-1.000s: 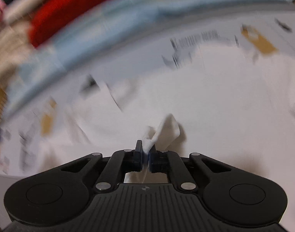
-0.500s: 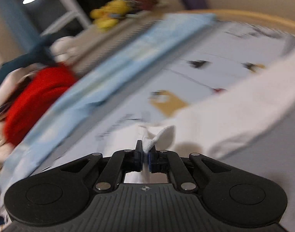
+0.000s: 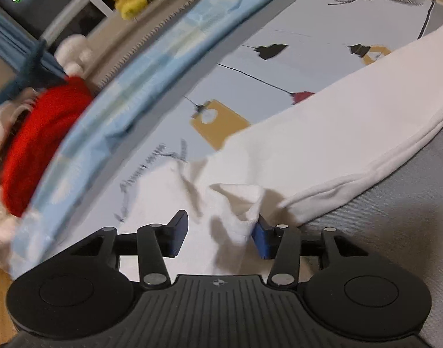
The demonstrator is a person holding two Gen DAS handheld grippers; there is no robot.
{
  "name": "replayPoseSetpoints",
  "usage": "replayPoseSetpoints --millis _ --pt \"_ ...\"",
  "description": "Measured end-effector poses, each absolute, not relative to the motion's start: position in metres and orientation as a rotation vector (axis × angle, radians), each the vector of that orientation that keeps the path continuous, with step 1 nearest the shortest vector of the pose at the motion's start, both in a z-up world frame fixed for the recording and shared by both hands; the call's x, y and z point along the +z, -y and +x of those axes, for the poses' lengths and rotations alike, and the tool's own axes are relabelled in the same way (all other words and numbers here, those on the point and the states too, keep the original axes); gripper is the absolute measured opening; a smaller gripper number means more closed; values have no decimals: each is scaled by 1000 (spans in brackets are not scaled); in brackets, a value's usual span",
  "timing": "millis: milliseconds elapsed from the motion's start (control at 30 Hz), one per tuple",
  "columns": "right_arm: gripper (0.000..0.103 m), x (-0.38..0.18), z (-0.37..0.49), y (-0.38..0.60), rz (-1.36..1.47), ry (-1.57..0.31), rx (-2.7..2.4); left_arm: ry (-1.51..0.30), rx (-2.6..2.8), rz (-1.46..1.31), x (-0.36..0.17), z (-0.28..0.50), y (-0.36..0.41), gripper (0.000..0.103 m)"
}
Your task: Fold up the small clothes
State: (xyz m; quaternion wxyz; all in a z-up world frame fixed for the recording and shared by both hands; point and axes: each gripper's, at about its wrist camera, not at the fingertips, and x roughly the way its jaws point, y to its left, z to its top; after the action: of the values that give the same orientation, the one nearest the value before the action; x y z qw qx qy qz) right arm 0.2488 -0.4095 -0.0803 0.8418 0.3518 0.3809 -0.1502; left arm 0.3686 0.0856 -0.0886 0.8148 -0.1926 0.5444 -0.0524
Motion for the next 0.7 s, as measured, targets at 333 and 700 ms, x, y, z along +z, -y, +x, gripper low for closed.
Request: replayPoseSetpoints --millis 333,700 --pt "6 -8 221 388 608 -344 0 -1261 -104 -207 -121 358 -73 41" --pt "28 -58 239 416 610 -655 -366 -1182 -131 -200 -97 358 -74 41"
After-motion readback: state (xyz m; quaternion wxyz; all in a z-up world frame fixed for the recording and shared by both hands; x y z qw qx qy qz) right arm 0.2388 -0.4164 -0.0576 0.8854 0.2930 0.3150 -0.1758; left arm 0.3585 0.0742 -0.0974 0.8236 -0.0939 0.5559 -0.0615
